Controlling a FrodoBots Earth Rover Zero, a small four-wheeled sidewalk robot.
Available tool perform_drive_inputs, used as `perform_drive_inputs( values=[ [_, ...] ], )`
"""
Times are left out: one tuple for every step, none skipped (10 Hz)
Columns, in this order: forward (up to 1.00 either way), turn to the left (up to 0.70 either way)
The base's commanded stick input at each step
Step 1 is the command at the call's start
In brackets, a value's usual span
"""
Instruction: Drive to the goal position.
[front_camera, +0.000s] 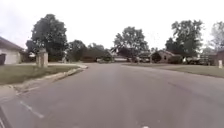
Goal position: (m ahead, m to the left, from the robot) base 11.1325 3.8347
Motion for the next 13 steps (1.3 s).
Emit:
perform_drive_inputs(
  values=[
    [0.7,0.0],
    [0.7,0.0],
    [0.7,0.0],
    [0.7,0.0],
    [0.7,0.0],
    [0.7,0.0],
    [0.7,0.0],
    [0.7,0.0],
    [0.7,0.0],
    [0.7,0.0],
    [0.7,0.0],
    [0.7,0.0],
    [0.7,0.0]
  ],
)
